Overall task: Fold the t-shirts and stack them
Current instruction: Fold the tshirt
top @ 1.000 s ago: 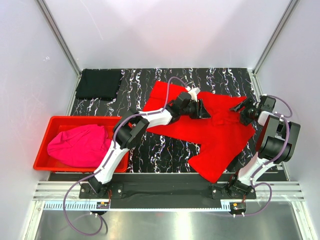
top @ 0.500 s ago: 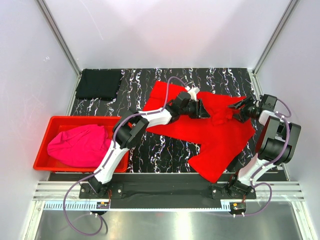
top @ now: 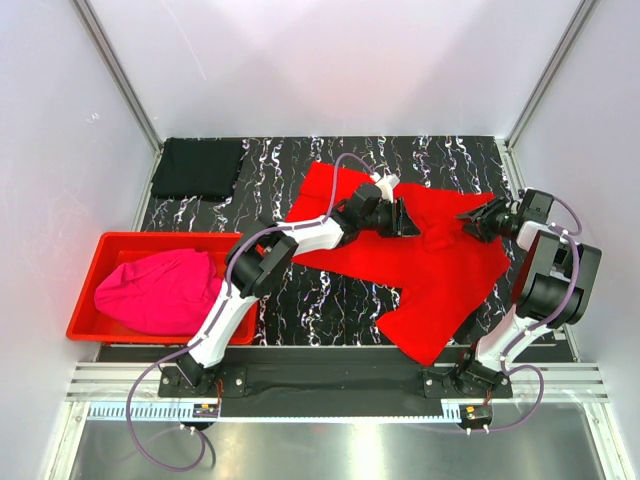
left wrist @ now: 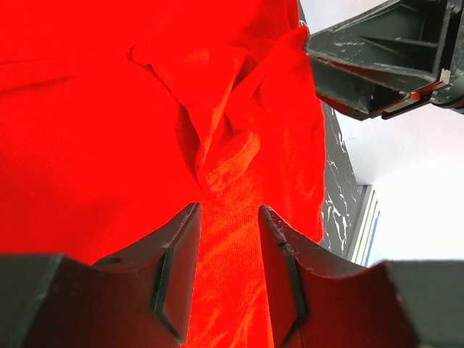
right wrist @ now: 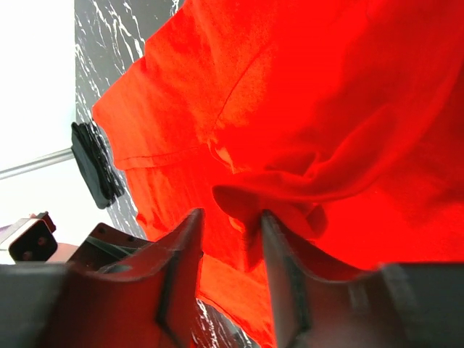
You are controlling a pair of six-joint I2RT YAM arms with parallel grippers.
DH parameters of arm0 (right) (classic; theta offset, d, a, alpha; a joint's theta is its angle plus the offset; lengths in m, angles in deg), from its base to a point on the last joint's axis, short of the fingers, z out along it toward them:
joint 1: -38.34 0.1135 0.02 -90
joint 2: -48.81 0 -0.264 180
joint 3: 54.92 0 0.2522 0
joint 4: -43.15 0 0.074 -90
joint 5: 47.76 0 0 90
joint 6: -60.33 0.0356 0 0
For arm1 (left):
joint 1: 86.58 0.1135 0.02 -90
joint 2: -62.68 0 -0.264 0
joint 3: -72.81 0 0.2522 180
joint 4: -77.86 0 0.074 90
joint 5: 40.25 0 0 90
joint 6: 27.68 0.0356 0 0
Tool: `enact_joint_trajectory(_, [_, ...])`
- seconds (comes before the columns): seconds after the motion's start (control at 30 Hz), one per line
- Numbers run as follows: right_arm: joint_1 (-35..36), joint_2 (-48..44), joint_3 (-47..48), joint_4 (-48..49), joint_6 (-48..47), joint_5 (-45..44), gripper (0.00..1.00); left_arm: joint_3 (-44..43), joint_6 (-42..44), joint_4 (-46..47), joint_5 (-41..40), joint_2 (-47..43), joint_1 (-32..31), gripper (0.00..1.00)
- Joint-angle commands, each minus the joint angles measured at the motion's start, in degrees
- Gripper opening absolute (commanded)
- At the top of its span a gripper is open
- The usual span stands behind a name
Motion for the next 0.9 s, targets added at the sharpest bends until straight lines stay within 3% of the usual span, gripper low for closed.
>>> enact_joint_trajectory(0.0, [-0.23, -0.40, -0.35, 0.61, -2.19, 0.95, 0.42, -2.11, 1.26, 0.66, 1.30, -1.73, 0.30, 0.42])
enact_joint_trajectory(0.3, [-0.23, -2.95, -1.76, -1.85, -4.39, -0.10, 0.40, -2.11, 1.00, 0.75, 1.57, -1.99, 0.21, 0.42])
enact_joint_trajectory(0.57, [-0.23, -4.88, -1.15, -7.73, -4.56, -1.85, 0.07, -2.02, 1.00, 0.66, 1.83, -1.99, 0.30, 0.42])
enact_joint_trajectory(0.73, [-0.23, -7.08, 1.57, -20.91, -2.89, -6.42, 0.04, -1.85, 1.08, 1.45, 3.76, -1.90, 0.21, 0.43])
enact_joint_trajectory(0.87, [-0.23, -8.57, 2.81, -28.30, -2.19, -8.45, 0.04, -1.15, 0.47, 3.74, 5.70, -1.64, 0.03, 0.51])
